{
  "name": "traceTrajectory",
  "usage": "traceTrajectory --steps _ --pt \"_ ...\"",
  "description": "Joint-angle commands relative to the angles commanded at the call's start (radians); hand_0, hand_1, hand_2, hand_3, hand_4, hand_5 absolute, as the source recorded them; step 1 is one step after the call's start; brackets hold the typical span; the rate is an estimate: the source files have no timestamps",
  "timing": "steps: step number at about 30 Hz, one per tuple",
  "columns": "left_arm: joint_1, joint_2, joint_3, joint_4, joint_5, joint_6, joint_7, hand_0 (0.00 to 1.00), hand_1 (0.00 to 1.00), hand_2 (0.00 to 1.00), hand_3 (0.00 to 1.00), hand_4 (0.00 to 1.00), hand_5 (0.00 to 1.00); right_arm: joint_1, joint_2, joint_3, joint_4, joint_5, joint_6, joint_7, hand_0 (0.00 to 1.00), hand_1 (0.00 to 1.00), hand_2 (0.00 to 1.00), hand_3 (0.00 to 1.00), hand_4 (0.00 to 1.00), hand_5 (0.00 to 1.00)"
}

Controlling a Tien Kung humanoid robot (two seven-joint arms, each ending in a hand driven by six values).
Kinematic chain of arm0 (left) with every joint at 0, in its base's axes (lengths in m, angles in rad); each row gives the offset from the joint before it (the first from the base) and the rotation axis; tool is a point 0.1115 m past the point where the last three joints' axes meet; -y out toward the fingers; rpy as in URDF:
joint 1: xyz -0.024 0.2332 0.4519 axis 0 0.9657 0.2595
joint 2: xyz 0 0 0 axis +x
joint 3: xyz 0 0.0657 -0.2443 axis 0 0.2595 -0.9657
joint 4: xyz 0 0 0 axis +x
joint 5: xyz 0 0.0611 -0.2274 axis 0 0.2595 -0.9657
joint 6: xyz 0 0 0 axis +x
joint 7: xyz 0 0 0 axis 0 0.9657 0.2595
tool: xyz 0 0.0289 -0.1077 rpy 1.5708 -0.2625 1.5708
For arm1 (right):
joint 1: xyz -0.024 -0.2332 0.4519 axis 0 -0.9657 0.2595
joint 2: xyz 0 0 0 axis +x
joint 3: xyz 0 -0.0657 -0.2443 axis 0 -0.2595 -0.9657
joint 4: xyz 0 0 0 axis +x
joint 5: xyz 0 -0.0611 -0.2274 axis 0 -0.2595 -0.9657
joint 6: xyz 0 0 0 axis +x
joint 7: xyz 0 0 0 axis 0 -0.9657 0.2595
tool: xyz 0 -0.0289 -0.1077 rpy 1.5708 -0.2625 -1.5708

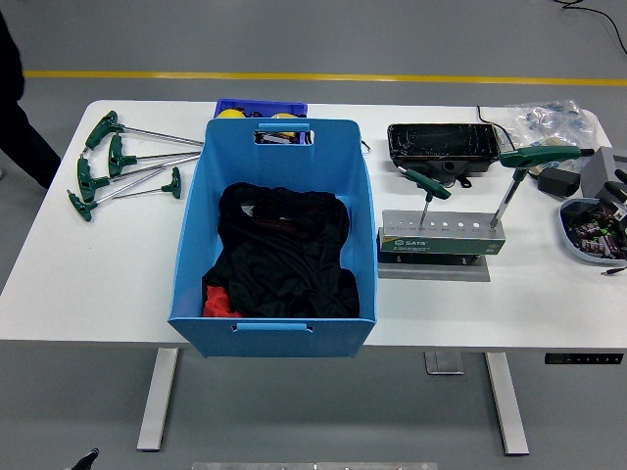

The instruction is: Lift tool from toolbox,place it in box,lift tool from toolbox,place it in box

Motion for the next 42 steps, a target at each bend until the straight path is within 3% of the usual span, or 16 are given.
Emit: traceTrajectory --steps 33,40,42 --pt "0.000 0.001 0.008 0.000 -0.008 -0.003 -0.003 0.768 0.785 0.802 0.714 0.697 0.583 0.001 0.002 0.008 -0.001 -0.003 -0.010 -0.001 0.857 0.840 0.877 0.883 0.998 0.979" --pt "0.000 0.000 0.007 0.000 -0.009 -0.003 -0.004 0.768 0.785 0.802 0.714 0.698 0.585 0.000 0.001 0.016 -0.004 -0.018 -0.032 0.005 0.857 0.840 0.877 0.883 0.998 0.977" --pt "-0.001 0.000 0.006 0.000 -0.008 -0.003 -0.004 0.769 0.784 0.801 0.713 0.697 0.584 0.001 0.001 0.021 -0.007 -0.041 -0.048 0.008 0.861 0.843 0.882 0.935 0.998 0.968"
